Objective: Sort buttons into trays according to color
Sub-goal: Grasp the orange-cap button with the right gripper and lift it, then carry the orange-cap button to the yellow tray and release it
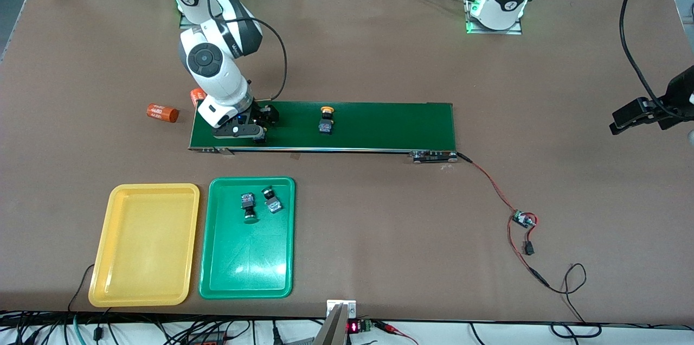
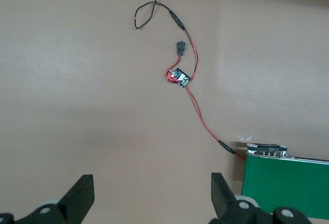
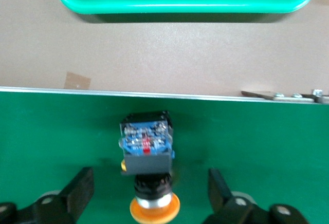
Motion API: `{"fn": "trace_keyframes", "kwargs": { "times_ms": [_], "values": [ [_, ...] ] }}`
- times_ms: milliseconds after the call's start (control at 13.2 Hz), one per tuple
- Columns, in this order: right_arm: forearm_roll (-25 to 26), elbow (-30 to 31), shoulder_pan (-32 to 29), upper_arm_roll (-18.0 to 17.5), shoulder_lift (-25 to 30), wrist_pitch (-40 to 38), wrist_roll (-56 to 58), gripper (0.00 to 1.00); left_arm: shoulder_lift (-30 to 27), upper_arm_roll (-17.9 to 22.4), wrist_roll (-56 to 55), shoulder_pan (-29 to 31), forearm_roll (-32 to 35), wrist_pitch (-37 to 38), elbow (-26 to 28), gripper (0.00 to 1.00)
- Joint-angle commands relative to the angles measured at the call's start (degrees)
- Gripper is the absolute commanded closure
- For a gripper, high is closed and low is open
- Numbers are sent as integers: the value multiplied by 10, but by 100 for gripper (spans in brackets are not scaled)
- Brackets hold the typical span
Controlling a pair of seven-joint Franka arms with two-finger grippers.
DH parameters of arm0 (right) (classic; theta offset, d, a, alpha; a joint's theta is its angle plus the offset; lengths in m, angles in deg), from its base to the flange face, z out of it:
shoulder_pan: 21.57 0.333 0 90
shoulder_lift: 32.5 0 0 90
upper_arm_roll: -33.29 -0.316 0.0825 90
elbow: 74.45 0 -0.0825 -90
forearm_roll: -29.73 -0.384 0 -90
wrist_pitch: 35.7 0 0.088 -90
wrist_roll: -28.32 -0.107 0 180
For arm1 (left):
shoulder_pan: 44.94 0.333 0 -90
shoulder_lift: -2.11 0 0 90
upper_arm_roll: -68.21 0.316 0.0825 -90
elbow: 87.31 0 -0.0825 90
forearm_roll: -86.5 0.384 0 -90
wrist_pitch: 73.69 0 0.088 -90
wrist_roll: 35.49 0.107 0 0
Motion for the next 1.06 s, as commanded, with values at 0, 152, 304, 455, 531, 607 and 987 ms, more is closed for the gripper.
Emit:
{"fn": "trace_keyframes", "kwargs": {
  "times_ms": [0,152,304,455,531,607,987],
  "values": [
    [-5,-10,-10,-4,-10,10,11,33,-10,-2,10,2,-3,-4,12,0],
    [-6,-16,-15,-2,-10,7,42,63,-10,-3,10,2,-3,-4,12,0],
    [-6,-24,-23,-1,-10,5,55,86,-10,-3,10,2,-3,-4,12,0],
    [-5,-48,-38,-1,-13,-11,57,95,-10,-3,10,2,-3,-4,13,0],
    [-4,-66,-44,-1,-17,-29,69,95,-10,-3,10,3,-3,-3,13,0],
    [-4,-91,-52,0,-20,-57,90,95,-10,-3,10,3,-3,-3,13,0],
    [3,-168,-138,-1,-21,-154,183,95,-10,-3,10,3,-3,-3,13,0]
  ]
}}
